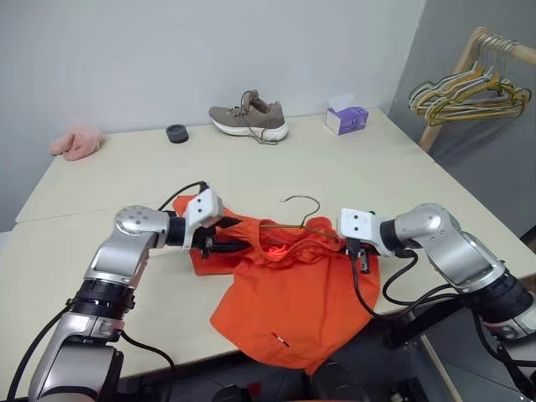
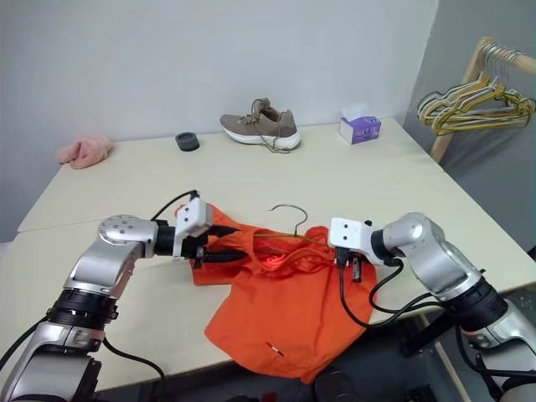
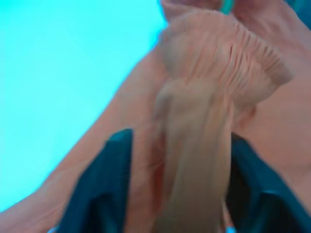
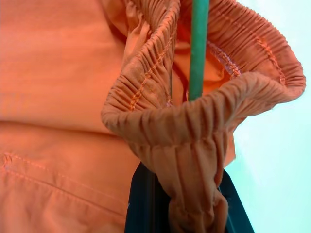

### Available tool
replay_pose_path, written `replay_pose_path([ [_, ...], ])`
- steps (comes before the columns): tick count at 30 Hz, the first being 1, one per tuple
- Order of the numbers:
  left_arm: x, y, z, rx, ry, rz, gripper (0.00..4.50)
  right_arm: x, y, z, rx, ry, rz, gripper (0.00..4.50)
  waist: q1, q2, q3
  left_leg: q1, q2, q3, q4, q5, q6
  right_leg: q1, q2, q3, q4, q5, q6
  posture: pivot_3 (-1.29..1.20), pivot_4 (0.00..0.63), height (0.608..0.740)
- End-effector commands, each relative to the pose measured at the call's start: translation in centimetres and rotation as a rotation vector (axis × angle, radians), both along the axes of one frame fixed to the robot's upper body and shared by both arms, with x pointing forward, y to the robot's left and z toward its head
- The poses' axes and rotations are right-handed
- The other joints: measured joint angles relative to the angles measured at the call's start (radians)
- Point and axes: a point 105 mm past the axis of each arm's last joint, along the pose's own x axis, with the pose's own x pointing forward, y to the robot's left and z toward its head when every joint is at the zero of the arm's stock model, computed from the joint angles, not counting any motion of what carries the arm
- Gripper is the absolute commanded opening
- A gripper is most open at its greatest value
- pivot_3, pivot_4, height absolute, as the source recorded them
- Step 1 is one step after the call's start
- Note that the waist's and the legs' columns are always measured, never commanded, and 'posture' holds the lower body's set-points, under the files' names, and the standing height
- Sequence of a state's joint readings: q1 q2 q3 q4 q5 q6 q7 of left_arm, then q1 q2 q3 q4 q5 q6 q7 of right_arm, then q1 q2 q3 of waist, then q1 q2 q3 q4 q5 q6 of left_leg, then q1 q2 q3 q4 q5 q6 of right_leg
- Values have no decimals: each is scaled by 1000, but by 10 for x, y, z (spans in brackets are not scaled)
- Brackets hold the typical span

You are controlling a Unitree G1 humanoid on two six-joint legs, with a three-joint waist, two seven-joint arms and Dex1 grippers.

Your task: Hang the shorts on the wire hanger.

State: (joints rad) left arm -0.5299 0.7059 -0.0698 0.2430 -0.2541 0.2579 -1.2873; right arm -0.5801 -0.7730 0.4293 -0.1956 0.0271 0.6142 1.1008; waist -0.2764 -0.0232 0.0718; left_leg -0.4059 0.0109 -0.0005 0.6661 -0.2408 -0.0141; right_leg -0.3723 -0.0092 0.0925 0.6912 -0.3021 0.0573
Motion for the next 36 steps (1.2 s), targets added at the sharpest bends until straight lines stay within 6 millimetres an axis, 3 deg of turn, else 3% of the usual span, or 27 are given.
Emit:
replay_pose_path([
  [1, 4, 12, 23, -47, -39, 44, 2670, 0, -5, 13, 44, -4, -35, 0, 0, 0, 0, 0, 0, 0, 0, 0, 0, 0, 0, 0, 0, 0, 0, -267, 12, 740],
  [5, 16, 39, 32, -39, -85, 175, 2670, -1, -24, 9, 79, 62, -148, 0, -1, 0, 0, 0, 0, 0, 0, 0, 0, 0, 0, 0, 0, 0, 0, -268, 15, 740],
  [8, 24, 41, 43, -100, -107, 225, 2670, -4, -46, 7, 112, 101, -263, 0, 3, 0, 0, 0, 0, 0, 0, 0, 0, 0, 0, 0, 0, 0, 0, -273, 19, 740],
  [13, 0, -7, 57, -256, 0, 38, 2670, -13, -78, 10, 175, 116, -433, 0, 8, -1, 0, -1, -1, 1, 0, 0, 0, 1, -1, 0, -2, 0, 0, -286, 25, 740],
  [16, -34, -54, 66, -340, 117, -197, 2670, -22, -108, 16, 249, 105, -636, 0, 7, 0, 0, -2, -1, 0, 0, 0, 0, 0, -1, 1, -2, -1, 1, -320, 34, 740],
  [19, -42, -82, 65, -337, 108, -282, 2840, -37, -141, 17, 288, 94, -841, 0, 10, 0, 0, -2, -1, 0, -1, 0, 0, 1, -1, 1, -2, -2, 3, -352, 42, 740],
  [21, -42, -91, 66, -335, 75, -296, 3199, -45, -156, 16, 286, 83, -939, 0, 2, 0, 0, -1, -1, 1, 0, 0, 0, 2, 0, 3, -2, -3, 6, -368, 47, 740],
  [25, -39, -113, 79, -410, -13, -314, 4441, -67, -191, 14, 275, 62, -1168, 0, -19, 1, 0, 4, 0, 3, -1, 0, 0, 5, 3, 4, -3, -4, 6, -397, 57, 740],
  [30, -38, -133, 91, -506, -116, -307, 4473, -89, -231, 15, 235, -12, -1388, 0, -43, 3, 1, 5, 0, 5, -4, -1, 0, 8, 3, 5, -10, -4, 6, -418, 64, 740],
  [36, -39, -148, 105, -604, -176, -295, 4473, -87, -276, 42, 223, -273, -1610, 0, -84, 3, 1, 6, 0, 6, -4, -1, 1, 10, 3, 6, -12, -4, 6, -426, 69, 740],
])
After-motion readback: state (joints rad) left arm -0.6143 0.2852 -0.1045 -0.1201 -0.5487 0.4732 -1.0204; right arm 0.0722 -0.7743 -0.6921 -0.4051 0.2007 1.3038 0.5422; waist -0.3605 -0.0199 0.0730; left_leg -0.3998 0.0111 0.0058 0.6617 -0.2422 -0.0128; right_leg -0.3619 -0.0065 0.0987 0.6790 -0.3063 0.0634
